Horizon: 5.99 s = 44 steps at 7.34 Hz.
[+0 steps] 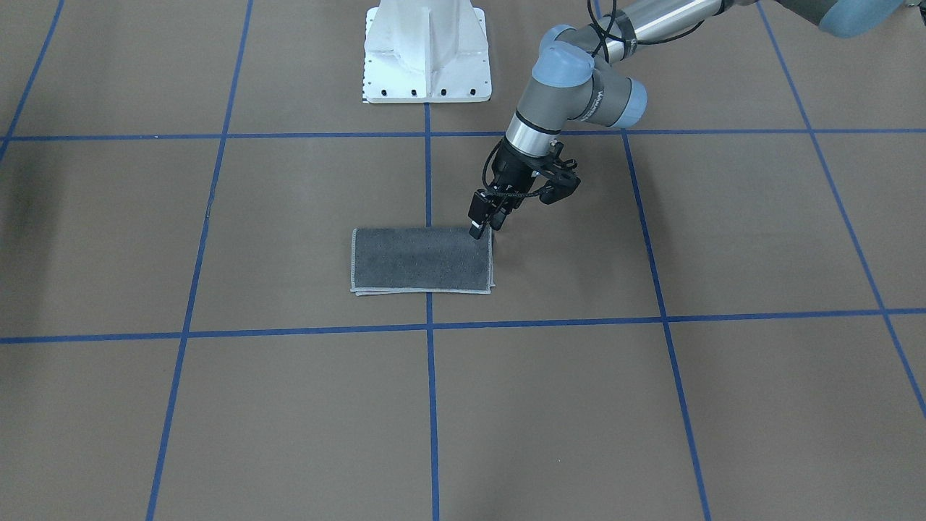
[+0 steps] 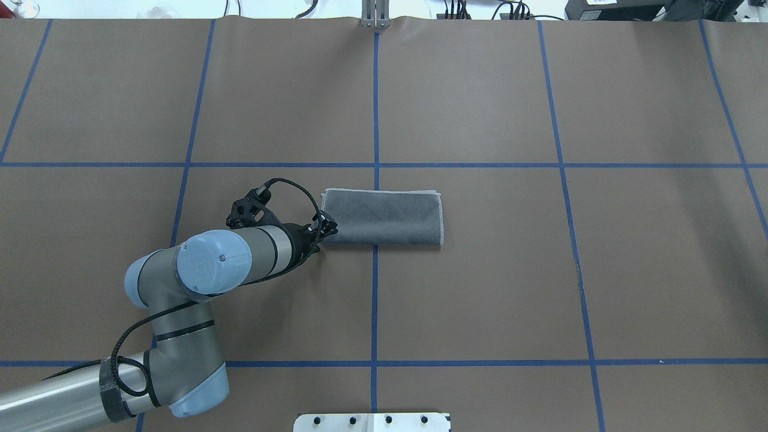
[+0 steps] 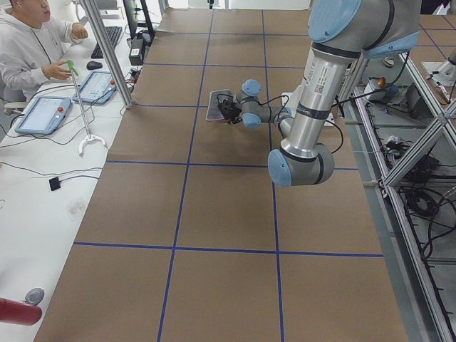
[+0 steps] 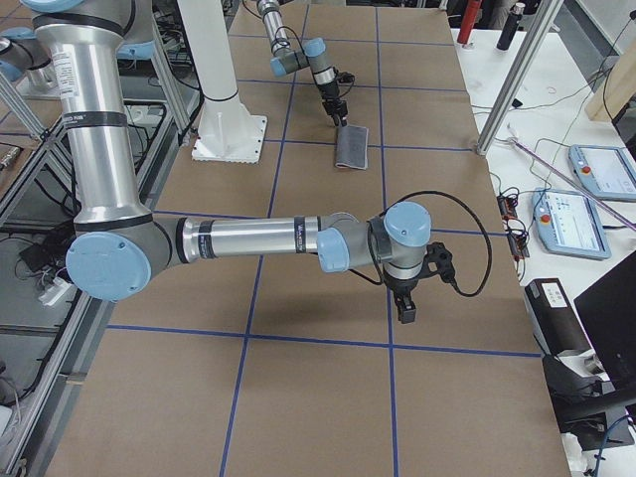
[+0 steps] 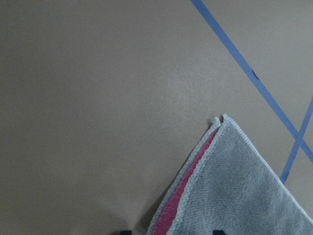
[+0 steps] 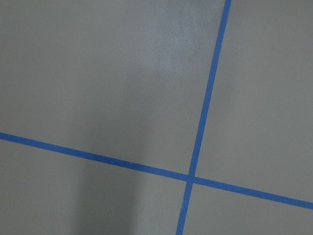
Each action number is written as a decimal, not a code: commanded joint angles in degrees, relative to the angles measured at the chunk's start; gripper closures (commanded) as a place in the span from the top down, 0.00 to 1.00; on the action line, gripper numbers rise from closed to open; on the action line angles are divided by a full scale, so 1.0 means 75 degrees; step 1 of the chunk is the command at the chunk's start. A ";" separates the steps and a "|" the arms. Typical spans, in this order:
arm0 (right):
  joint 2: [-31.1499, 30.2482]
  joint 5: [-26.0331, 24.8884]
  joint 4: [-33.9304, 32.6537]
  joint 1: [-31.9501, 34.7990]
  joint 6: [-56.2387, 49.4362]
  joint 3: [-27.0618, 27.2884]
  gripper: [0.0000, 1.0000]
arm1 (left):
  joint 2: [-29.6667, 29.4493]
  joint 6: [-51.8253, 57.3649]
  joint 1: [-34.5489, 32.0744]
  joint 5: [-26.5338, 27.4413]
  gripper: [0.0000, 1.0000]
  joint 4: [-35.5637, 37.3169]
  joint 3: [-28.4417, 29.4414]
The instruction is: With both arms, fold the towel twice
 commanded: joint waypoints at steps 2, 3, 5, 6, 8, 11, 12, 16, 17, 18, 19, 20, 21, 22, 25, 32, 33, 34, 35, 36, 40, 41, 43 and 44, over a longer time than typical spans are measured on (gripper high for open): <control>-0.0009 -0.0078 0.0029 0.0001 -0.0004 0.0007 1.00 | -0.0002 -0.0002 -0.0009 0.0004 0.45 -0.0009 -0.0024; -0.0009 -0.0078 0.0029 0.0001 -0.0004 0.0007 1.00 | 0.0010 0.0010 -0.0021 0.0004 0.45 -0.0009 -0.0024; 0.0003 -0.0066 0.0029 0.0001 -0.0004 0.0019 1.00 | 0.0010 0.0010 -0.0032 0.0004 0.38 -0.0009 -0.0024; -0.0009 -0.0078 0.0029 0.0001 -0.0004 0.0019 1.00 | 0.0010 0.0010 -0.0032 0.0004 0.35 -0.0009 -0.0036; 0.0003 -0.0078 0.0041 0.0001 -0.0004 0.0019 1.00 | 0.0022 0.0010 -0.0044 0.0004 0.22 -0.0009 -0.0071; 0.0003 -0.0078 0.0041 0.0001 -0.0004 0.0031 1.00 | 0.0092 0.0056 -0.0067 0.0004 0.00 0.0002 -0.0211; 0.0003 -0.0090 0.0053 0.0001 -0.0004 0.0031 1.00 | 0.0138 0.0080 -0.0091 0.0004 0.00 0.0002 -0.0409; 0.0003 -0.0090 0.0053 0.0001 -0.0004 0.0019 1.00 | 0.0924 0.0243 -0.0056 0.0086 0.00 0.0060 -0.1267; 0.0003 -0.0101 0.0053 0.0001 -0.0004 0.0019 1.00 | 0.0831 0.0302 0.0025 0.0342 0.00 0.0084 -0.1185; 0.0003 -0.0101 0.0053 0.0001 0.0007 0.0019 1.00 | 0.0737 0.0314 0.0073 0.0356 0.00 0.0084 -0.1092; 0.0003 -0.0101 0.0053 0.0001 -0.0004 0.0019 1.00 | 0.0365 0.0326 0.0073 0.0356 0.00 0.0108 -0.0824; 0.0003 -0.0101 0.0053 0.0001 0.0007 0.0019 1.00 | -0.0184 0.0535 0.0061 0.0356 0.00 0.0108 -0.0415; 0.0003 -0.0101 0.0053 0.0001 0.0008 0.0008 1.00 | -0.0560 0.0572 0.0061 0.0356 0.00 0.0108 -0.0191; 0.0003 -0.0101 0.0053 0.0001 0.0008 0.0007 1.00 | -0.0785 0.0572 0.0061 0.0356 0.00 0.0108 -0.0130; -0.0009 -0.0101 0.0053 0.0001 0.0008 0.0007 1.00 | -0.1616 0.0584 0.0085 0.0344 0.00 0.0120 0.0489; -0.0009 -0.0113 0.0064 0.0001 0.0008 0.0019 1.00 | -0.2521 0.0584 0.0026 0.0391 0.00 0.0858 0.0842; -0.0009 -0.0113 0.0064 0.0001 0.0008 0.0019 1.00 | -0.2637 0.0584 -0.0009 0.0391 0.00 0.0904 0.1028; -0.0009 -0.0125 0.0064 0.0001 0.0008 0.0019 1.00 | -0.2859 0.0584 -0.0055 0.0391 0.00 0.0986 0.1332; -0.0009 -0.0125 0.0064 0.0001 0.0008 0.0008 1.00 | -0.3000 0.0584 -0.0067 0.0391 0.00 0.0987 0.1555; -0.0009 -0.0125 0.0064 0.0001 0.0008 0.0007 1.00 | -0.3129 0.0584 -0.0079 0.0391 0.00 0.0987 0.1697; -0.0009 -0.0125 0.0064 0.0001 0.0008 0.0008 1.00 | -0.3529 0.0584 -0.0068 0.0391 0.00 0.0987 0.2237; -0.0009 -0.0125 0.0064 0.0001 0.0008 0.0007 1.00 | -0.3529 0.0584 -0.0068 0.0391 0.01 0.0987 0.2249; -0.0021 -0.0125 0.0064 0.0001 0.0008 0.0007 1.00 | -0.3622 0.0584 -0.0068 0.0391 0.73 0.0998 0.2319; -0.0032 -0.0125 0.0064 0.0001 0.0008 0.0019 1.00 | -0.3681 0.0584 -0.0068 0.0379 0.90 0.0998 0.2377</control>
